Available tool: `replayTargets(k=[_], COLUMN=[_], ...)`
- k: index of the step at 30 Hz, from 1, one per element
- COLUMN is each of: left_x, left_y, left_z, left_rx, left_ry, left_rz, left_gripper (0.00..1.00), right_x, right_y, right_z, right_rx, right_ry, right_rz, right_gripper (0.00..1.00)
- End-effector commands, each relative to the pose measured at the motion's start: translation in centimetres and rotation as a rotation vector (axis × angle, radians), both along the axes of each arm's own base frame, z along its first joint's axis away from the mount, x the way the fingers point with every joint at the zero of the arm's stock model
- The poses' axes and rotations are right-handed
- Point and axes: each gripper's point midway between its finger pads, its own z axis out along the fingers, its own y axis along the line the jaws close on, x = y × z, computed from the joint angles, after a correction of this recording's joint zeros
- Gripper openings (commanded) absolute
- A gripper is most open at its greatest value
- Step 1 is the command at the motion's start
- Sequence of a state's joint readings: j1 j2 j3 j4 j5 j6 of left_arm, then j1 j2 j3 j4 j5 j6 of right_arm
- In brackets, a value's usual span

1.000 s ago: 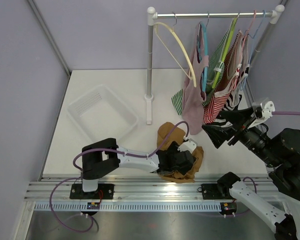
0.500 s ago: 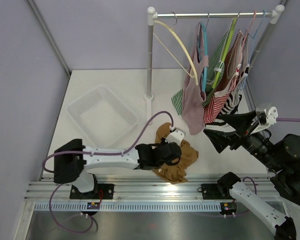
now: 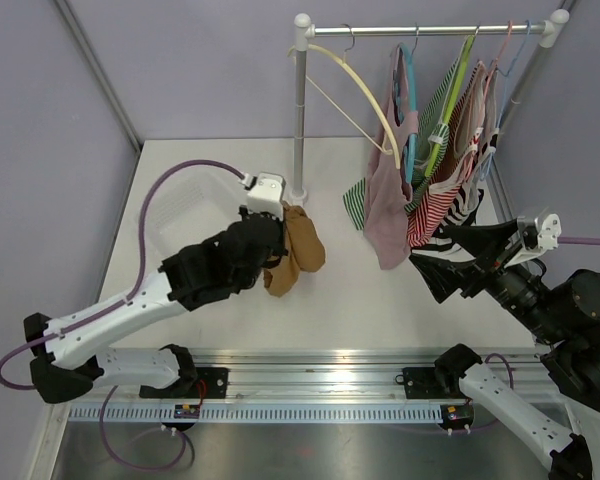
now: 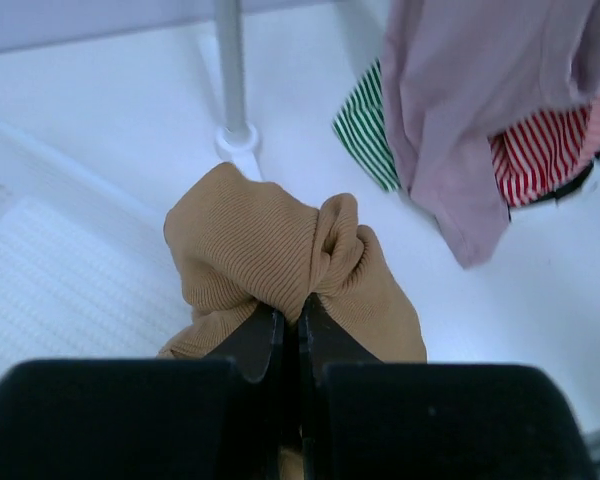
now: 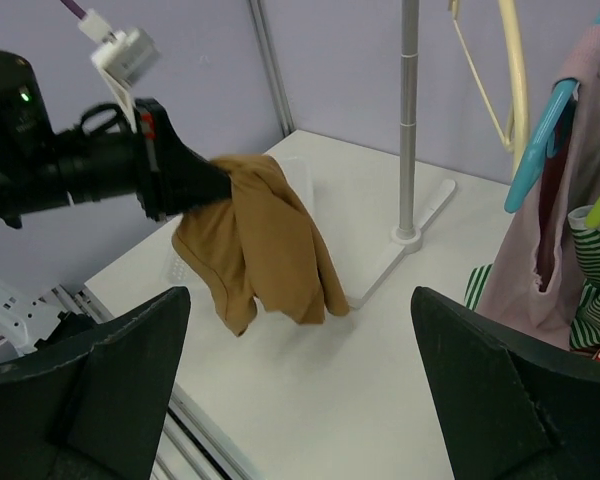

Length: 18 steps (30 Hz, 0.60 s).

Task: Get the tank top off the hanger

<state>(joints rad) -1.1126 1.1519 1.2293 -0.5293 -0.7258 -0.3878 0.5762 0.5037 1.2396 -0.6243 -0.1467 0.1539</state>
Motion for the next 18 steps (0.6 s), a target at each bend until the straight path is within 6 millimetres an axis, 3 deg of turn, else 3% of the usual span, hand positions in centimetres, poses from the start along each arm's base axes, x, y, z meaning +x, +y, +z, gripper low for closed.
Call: replayTargets(k=[1, 3, 10, 18], left_x=[1.6, 2.9, 6.4, 10.6], left_y=[4.6, 6.9, 12.8, 18.9], left_z=[7.2, 8.6, 9.3, 5.8], left_rx=[-0.082, -0.098, -0.114, -0.160], left_ry=[-0.129, -0.145, -0.132, -0.024], left_rz=[0.127, 0.198, 0.377, 0.568], left_gripper=[0.00, 0.00, 0.00, 0.00], right_x=[0.3, 0.4, 0.6, 1.2], right_y=[-0.4, -0.5, -0.5, -0.2], right_z=[1.2, 1.2, 1.2, 0.7], right_rx=[0.039, 0.041, 0.043, 0.025], right_ry=[-0.036, -0.035, -0.029, -0.010], right_rz=[-0.031, -0.039, -0.043, -0.046], right_gripper=[1.00, 0.99, 1.00, 0.99])
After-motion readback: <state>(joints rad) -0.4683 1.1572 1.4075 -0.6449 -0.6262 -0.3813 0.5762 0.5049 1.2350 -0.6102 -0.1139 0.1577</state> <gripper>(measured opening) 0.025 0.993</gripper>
